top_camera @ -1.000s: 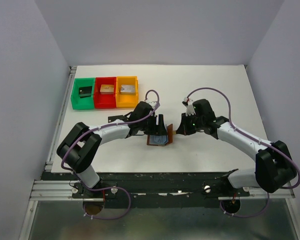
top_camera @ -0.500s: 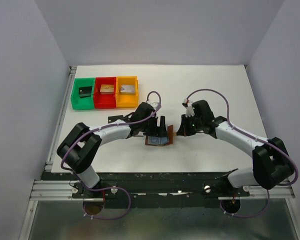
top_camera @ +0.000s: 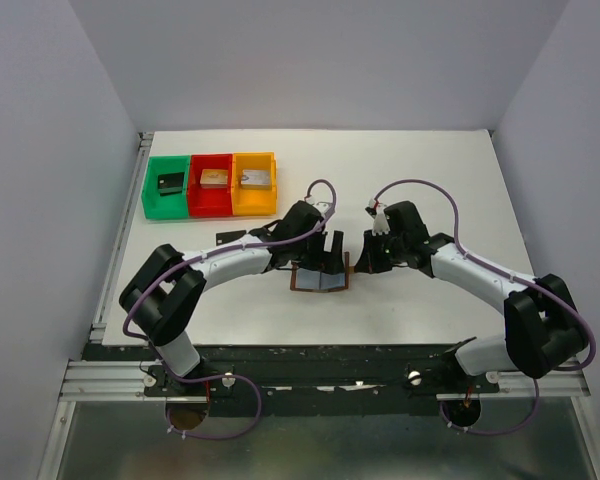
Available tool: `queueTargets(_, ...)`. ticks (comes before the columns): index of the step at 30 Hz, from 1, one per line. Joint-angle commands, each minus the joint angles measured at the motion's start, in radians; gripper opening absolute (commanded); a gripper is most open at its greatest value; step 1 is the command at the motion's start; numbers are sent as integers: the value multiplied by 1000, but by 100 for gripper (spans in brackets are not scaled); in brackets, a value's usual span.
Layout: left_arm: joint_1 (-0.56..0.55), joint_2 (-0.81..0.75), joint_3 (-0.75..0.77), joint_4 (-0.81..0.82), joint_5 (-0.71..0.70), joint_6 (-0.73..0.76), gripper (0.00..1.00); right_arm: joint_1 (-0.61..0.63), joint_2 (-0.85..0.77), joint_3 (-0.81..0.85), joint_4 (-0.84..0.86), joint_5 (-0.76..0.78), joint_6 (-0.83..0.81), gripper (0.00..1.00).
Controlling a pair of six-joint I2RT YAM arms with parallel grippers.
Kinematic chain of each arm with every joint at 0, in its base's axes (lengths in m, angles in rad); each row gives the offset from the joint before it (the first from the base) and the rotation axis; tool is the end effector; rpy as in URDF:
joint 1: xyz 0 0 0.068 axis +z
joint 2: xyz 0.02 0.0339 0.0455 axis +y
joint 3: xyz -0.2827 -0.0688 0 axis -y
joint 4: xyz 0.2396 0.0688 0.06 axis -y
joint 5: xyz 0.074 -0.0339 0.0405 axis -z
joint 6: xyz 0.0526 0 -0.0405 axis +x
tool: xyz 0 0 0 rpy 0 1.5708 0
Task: Take the credit cards out of the card holder
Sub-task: Remove the credit card from the card holder.
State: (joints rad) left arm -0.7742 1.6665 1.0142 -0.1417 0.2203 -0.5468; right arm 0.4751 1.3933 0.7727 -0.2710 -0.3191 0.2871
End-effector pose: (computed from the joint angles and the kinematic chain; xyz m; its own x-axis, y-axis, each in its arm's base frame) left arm 0.2506 -0.2611 0.2078 -0.8472 0.1188 -0.5178 0.4112 0.7637 -0.4976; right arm 0.2394 0.1417 0.2048 -0.8362 -0.1278 -0.5333 -0.3887 0.8241 0.4120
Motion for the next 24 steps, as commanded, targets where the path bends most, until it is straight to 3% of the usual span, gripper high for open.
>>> queueTargets(1, 1, -22, -14, -30, -62, 5, 99, -9, 1, -13, 7, 8, 4, 0)
queueTargets(24, 0, 35, 6, -36, -53, 13, 92, -9, -73, -29, 59, -92, 20, 0)
